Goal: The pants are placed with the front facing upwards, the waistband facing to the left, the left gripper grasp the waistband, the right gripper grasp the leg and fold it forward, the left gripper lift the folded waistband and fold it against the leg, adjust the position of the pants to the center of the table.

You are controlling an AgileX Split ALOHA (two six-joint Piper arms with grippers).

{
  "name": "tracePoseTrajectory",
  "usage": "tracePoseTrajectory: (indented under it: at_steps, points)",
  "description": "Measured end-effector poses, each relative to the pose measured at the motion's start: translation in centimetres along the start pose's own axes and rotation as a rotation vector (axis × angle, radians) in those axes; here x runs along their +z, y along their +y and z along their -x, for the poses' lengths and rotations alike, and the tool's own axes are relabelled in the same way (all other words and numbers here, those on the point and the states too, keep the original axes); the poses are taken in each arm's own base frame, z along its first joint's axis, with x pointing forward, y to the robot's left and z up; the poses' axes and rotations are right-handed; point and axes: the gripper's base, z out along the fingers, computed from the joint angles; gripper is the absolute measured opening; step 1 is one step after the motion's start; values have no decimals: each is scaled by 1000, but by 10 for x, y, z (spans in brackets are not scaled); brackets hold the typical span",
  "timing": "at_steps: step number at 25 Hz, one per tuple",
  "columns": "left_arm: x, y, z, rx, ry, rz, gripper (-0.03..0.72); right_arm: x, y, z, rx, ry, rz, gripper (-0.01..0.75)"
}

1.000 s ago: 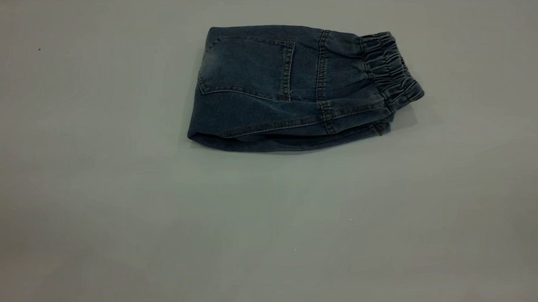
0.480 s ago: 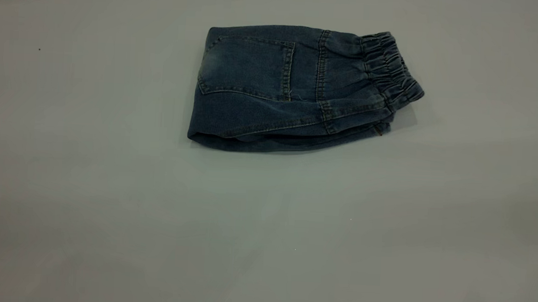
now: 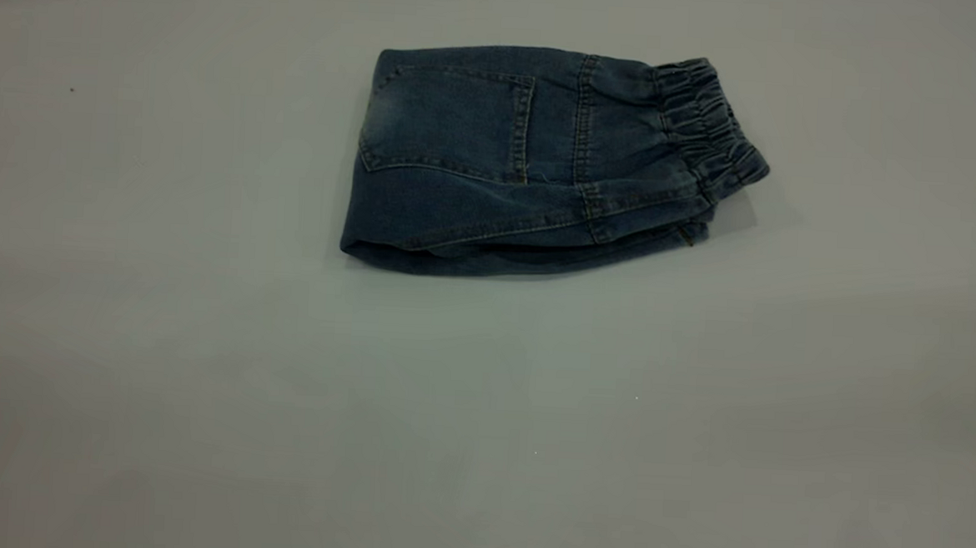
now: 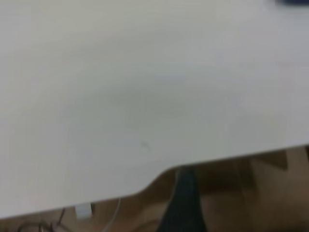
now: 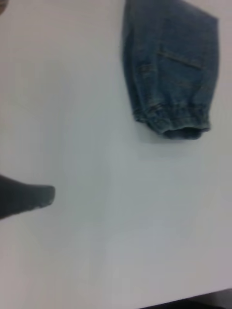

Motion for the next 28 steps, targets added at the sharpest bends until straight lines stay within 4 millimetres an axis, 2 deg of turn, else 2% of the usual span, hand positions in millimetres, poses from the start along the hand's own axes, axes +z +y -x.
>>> tracePoseTrajectory:
  at_steps: [10,28]
  points:
    - [-20,-2,-16,-35,-164,67,586,0,0,0,0,-2,1,444]
    - [-20,-2,-17,-36,-165,68,586,0,0,0,0,-2,1,444]
